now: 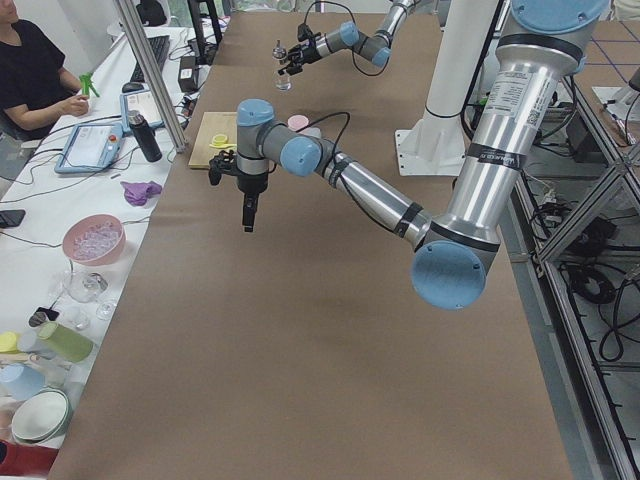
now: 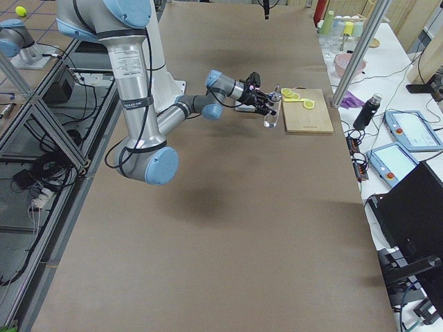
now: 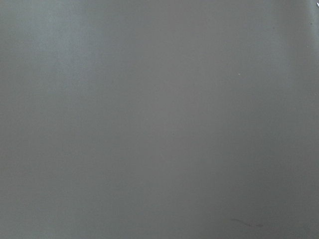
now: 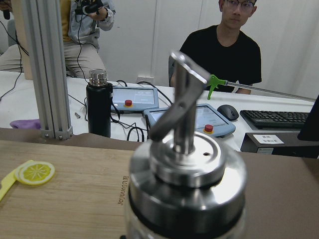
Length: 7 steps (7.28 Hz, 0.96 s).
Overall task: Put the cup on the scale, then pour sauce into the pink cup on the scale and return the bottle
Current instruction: 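Lower the bottle with the right gripper back onto the table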
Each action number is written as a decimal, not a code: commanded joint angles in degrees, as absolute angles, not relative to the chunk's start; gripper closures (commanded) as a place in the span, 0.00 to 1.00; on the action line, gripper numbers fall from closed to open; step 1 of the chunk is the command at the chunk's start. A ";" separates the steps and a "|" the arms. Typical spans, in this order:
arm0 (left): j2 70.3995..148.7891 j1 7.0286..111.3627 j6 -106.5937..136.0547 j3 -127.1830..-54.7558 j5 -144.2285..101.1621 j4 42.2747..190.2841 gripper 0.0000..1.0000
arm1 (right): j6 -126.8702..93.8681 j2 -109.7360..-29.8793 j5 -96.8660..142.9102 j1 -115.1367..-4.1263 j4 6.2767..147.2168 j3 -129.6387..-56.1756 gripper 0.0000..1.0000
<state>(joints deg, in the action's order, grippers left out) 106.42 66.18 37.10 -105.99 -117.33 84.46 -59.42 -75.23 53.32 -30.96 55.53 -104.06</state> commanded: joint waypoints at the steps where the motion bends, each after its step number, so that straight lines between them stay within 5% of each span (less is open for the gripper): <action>1: 106.35 66.18 37.18 -106.43 -117.33 84.46 0.01 | -64.06 -77.08 59.92 -34.27 55.55 -104.06 0.88; 7: 106.26 66.18 37.09 -106.17 -117.33 84.46 0.01 | -66.69 -78.84 54.76 -31.12 55.37 -98.61 0.87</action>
<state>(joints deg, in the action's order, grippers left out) 106.27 66.18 37.09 -106.25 -117.33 84.46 -64.96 -78.90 55.80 -31.93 55.39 -98.96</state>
